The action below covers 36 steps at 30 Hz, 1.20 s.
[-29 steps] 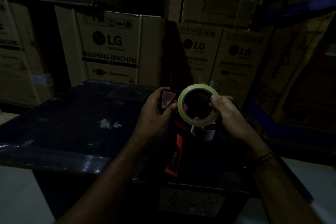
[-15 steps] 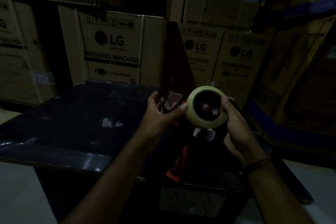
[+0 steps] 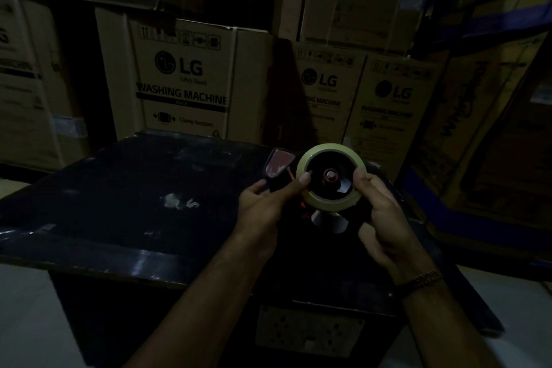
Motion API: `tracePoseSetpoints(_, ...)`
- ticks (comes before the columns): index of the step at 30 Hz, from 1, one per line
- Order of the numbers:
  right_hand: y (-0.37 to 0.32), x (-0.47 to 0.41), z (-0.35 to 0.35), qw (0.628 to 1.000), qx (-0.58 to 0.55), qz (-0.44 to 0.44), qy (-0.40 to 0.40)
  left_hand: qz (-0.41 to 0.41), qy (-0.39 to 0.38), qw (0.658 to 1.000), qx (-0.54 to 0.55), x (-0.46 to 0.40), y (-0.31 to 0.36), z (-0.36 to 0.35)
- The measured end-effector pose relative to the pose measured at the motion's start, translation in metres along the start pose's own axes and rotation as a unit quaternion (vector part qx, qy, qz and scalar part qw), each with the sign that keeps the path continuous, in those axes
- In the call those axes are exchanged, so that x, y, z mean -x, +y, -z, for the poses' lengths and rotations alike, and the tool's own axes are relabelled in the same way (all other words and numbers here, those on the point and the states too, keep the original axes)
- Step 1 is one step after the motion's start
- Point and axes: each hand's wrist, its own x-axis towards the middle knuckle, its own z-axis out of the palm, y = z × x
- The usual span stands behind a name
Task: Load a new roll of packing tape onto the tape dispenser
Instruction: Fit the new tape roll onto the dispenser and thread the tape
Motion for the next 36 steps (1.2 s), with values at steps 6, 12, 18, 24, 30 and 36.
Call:
tracePoseSetpoints(6,-0.004,0.003,0.005,1.000,-0.014,0.020,-0.002,-0.062,-0.039,0.990,-0.121,0.015,0.000,-0.008)
tracePoseSetpoints(12,-0.006,0.007,0.013,0.996,0.067,0.056,-0.019,-0.081,-0.119,0.970,-0.195,0.003,0.010,0.001)
tracePoseSetpoints(18,-0.012,0.004,0.012,0.990,0.113,0.084,-0.025,-0.052,-0.161,0.958,-0.232,-0.007,0.016,0.006)
tracePoseSetpoints(24,-0.009,0.004,0.010,0.988,0.109,0.088,-0.058,-0.013,-0.150,0.961,-0.233,-0.004,0.022,0.007)
tracePoseSetpoints(30,-0.008,0.006,0.009,0.988,0.101,0.082,-0.084,-0.005,-0.128,0.964,-0.233,0.002,0.017,0.011)
tracePoseSetpoints(36,-0.007,0.000,0.010,0.983,0.135,0.069,-0.104,-0.021,-0.133,0.960,-0.247,0.001,0.015,0.016)
